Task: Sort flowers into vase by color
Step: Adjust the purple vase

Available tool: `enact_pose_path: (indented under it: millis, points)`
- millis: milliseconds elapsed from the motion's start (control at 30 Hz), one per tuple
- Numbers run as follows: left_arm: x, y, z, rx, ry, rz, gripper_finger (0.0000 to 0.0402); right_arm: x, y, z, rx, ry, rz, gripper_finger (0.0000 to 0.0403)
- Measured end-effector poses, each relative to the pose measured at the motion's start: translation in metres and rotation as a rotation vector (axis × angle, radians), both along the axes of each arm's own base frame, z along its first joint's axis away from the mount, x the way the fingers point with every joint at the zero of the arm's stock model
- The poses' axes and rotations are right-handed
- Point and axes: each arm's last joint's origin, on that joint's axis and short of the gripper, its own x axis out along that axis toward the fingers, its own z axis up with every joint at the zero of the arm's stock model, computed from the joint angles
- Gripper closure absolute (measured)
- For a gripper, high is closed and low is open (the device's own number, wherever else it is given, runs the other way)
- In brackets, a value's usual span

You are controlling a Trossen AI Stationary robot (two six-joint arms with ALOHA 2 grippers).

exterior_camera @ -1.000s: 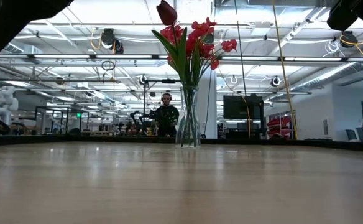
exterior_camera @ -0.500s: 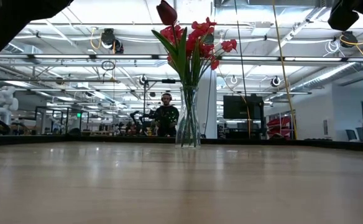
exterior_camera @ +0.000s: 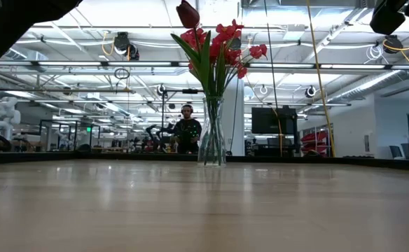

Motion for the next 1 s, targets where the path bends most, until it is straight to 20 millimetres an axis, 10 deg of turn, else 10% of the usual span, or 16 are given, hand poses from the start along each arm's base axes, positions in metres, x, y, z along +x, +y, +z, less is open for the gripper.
enact_pose_path:
  millis: [333,1000]
  points:
    - [0.0,0.0,0.0,-0.002,0.0,-0.004,0.0292,-0.008,-0.026,0.021,-0.163,-0.144,-0.409,0.0243]
    - [0.0,0.0,0.0,-0.002,0.001,-0.007,0.0292,0.041,0.012,0.022,-0.638,-0.183,-0.871,0.0233]
